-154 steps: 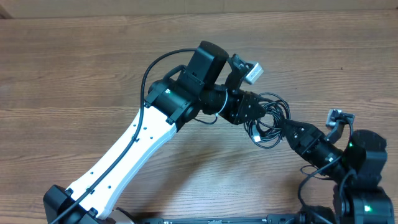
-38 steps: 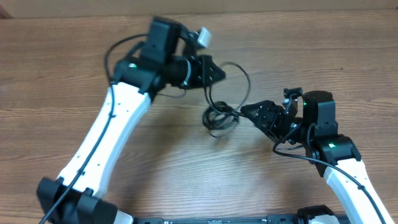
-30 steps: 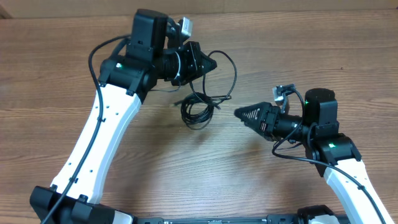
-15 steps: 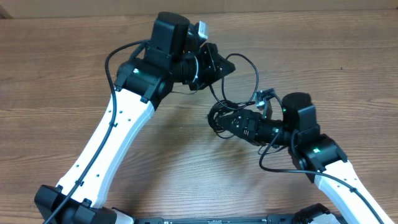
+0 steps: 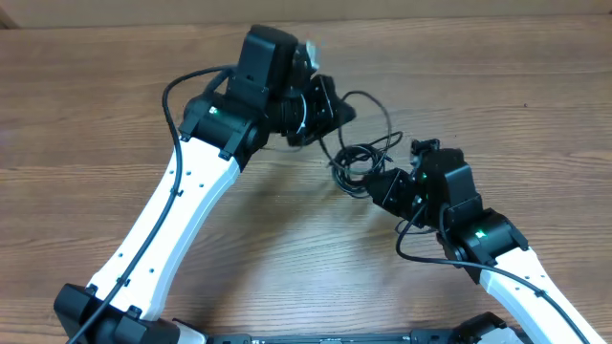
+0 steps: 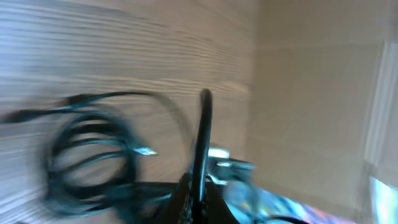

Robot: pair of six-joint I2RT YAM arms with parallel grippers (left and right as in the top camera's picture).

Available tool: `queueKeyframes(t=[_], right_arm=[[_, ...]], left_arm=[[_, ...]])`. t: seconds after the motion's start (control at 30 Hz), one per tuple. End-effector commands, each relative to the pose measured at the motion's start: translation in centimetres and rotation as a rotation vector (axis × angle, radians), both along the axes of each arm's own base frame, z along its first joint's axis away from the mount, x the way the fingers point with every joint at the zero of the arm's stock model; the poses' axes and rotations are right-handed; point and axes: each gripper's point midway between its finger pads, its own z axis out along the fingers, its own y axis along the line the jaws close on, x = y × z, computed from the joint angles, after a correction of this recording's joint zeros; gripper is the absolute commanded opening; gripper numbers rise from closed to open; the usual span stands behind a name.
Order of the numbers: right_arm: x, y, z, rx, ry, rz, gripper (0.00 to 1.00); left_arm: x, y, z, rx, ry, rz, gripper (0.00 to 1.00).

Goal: Untangle cables
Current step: 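Pull the grippers apart to separate cable strands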

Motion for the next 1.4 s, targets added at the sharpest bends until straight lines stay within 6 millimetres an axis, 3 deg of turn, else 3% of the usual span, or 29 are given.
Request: queueKeyframes(t=[0.0,0.1,0.2,0.43,0.57,0.67,0.8,0.9,1.07,1.17,1.27,1.37], right_arm=[[0.9,-2.0,-0.3,-0.103,-0.023,-0.086,0.04],[0.5,-2.9,-1.1,-0.156,-0.001,-0.098,0.04],[0.4,-3.7,-1.6,-0.205,0.007,-0.12,0.04],[0.5,-1.3,0.0,-0.099,-0.042,-0.017,0.04],[0.9,-0.9,0.9,-0.078,-0.071,-0.012,0.04],[1.0,-0.3,2.8,-0.06,-0.12,0.029,0.04],[1.5,-0.2,6.9,-0.043,-0.209,0.033,0.04],[1.8,-0.5,10.1,-0.073,-0.315,0.053,0.04],[2.0,-2.7,11.7,-0.159,-0.342,-0.041,0.04],[2.0,-4.3,11.0,-0.225,-0.321,-0.099,0.04],[1.7,-4.0,10.6,-0.221,-0.3,-0.082,0.04],[1.5,-3.4,10.7,-0.194,-0.297,-0.052,0.04]], left_arm=[[2.6,7.3,-2.4,0.315,-0.054,0.251,0.04],[2.1,13.1,-4.8,0.544,0.012,0.393,0.04],[1.0,16.6,-5.9,0.67,0.076,0.453,0.04],[-0.2,17.9,-6.6,0.725,0.117,0.414,0.04],[-0.5,18.7,-6.7,0.767,0.126,0.427,0.04],[-0.8,21.0,-6.6,0.88,0.119,0.485,0.04],[-2.3,24.6,-6.4,1.026,0.17,0.636,0.04],[-3.2,26.0,-6.4,1.058,0.212,0.709,0.04],[-3.2,26.8,-6.4,1.047,0.235,0.756,0.04],[-3.2,26.3,-6.7,1.003,0.258,0.752,0.14],[-3.1,24.2,-7.4,0.9,0.294,0.68,0.19],[-2.0,20.2,-7.6,0.764,0.235,0.431,0.2]])
